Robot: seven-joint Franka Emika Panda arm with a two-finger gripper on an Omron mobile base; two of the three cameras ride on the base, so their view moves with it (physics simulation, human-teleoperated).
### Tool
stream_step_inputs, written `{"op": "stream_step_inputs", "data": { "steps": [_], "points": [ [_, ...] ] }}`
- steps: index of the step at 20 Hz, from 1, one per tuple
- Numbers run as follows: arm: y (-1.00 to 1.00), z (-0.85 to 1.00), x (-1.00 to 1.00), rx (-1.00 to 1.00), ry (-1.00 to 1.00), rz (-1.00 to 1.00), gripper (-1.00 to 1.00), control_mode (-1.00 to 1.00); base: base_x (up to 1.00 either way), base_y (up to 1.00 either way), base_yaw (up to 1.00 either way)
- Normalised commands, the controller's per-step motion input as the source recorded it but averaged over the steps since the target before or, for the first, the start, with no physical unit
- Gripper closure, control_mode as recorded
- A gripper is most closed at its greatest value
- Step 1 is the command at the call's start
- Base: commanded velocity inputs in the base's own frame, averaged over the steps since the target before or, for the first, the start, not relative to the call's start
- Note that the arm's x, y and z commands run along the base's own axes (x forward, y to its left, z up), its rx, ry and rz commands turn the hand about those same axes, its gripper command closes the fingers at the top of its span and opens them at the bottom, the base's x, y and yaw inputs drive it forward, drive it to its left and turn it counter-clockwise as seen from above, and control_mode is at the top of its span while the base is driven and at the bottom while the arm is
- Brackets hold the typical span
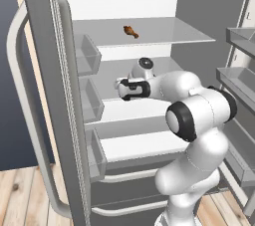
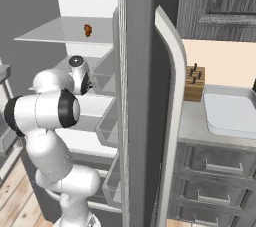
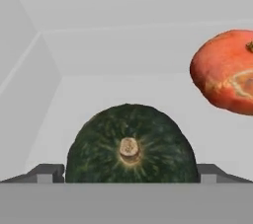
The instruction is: Place one squash and one chicken drumstick in each tupperware on the nearby counter, to pack two identical lunches.
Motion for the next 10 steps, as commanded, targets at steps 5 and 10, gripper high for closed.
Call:
{"op": "stream_step_inputs", "data": {
  "steps": [5, 10],
  "points": [
    [0.08, -0.28, 0.24, -0.03, 0.07, 0.0, 1.0, -1.0, 0.0, 0.0, 0.0],
    [-0.03, -0.32, -0.41, -0.01, 0.04, -0.05, 1.0, -1.0, 0.0, 0.0, 0.0]
  ]
}}
